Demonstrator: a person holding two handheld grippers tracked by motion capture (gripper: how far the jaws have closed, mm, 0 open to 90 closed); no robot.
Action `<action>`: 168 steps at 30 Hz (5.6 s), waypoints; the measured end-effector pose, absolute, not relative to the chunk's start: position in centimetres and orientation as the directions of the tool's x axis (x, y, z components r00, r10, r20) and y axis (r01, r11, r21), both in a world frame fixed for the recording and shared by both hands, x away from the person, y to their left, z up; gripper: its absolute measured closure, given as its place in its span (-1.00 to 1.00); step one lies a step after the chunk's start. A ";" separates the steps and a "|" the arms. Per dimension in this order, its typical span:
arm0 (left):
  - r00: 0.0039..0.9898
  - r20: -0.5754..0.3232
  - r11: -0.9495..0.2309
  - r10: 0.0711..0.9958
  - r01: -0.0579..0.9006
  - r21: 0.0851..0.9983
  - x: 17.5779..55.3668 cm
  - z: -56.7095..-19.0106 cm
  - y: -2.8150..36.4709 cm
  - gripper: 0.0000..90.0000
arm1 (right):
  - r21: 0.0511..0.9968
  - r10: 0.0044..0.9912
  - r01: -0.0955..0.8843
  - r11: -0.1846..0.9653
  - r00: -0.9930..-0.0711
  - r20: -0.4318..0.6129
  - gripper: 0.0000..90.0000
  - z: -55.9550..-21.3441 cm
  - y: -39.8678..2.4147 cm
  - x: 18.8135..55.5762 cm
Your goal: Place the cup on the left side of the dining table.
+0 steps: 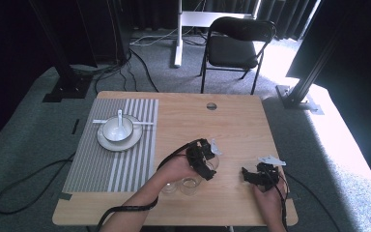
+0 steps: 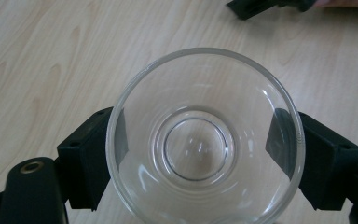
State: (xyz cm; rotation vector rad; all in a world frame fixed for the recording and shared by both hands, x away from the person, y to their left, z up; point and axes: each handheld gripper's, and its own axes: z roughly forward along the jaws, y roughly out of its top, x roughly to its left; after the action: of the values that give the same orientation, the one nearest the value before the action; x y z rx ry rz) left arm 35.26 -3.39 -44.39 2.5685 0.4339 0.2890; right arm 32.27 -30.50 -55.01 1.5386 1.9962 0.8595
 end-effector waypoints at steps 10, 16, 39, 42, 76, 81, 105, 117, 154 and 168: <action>0.886 0.121 -0.778 0.448 0.319 0.541 36.7 -44.3 -1.0 -0.59 | 0.723 0.967 0.670 0.170 -0.256 0.009 -0.72 -55.0 -30.5 32.3; 0.863 0.120 -0.761 0.491 0.357 0.542 37.1 -44.3 0.6 -0.59 | 0.723 0.967 0.669 0.172 -0.256 0.007 -0.72 -55.0 -30.5 32.3; 0.788 0.127 -0.701 0.602 0.446 0.556 37.0 -43.9 7.5 -0.59 | 0.723 0.967 0.669 0.171 -0.256 0.007 -0.72 -55.0 -30.5 32.2; 0.779 0.138 -0.703 0.612 0.455 0.547 36.9 -44.2 8.3 -0.59 | 0.722 0.967 0.671 0.169 -0.254 0.009 -0.72 -55.0 -30.5 32.2; 0.642 0.125 -0.582 0.756 0.573 0.578 35.0 -44.5 17.5 -0.59 | 0.722 0.967 0.670 0.169 -0.254 0.008 -0.72 -55.0 -30.5 32.2; 0.615 0.125 -0.563 0.779 0.596 0.573 35.0 -44.6 18.9 -0.59 | 0.722 0.967 0.671 0.169 -0.253 0.009 -0.72 -55.0 -30.5 32.2; 0.462 0.111 -0.438 0.880 0.698 0.567 34.5 -46.0 25.2 -0.59 | 0.722 0.967 0.671 0.169 -0.253 0.009 -0.72 -55.0 -30.5 32.2; 0.449 0.093 -0.420 0.889 0.717 0.556 34.2 -47.0 26.1 -0.59 | 0.723 0.967 0.670 0.170 -0.254 0.008 -0.72 -55.0 -30.5 32.2; 0.401 0.045 -0.343 0.915 0.714 0.611 32.9 -49.3 26.6 -1.00 | 0.723 0.967 0.670 0.170 -0.254 0.008 -0.72 -55.0 -30.5 32.2; 0.359 0.068 -0.308 0.931 0.674 0.672 31.0 -49.8 27.8 -1.00 | 0.722 0.967 0.670 0.170 -0.254 0.008 -0.72 -55.0 -30.5 32.2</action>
State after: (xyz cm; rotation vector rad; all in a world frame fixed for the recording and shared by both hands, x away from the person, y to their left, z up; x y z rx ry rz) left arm 30.96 27.78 -49.77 2.0795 1.3872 0.6170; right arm 32.16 -30.47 -55.01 1.5428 1.9938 0.8582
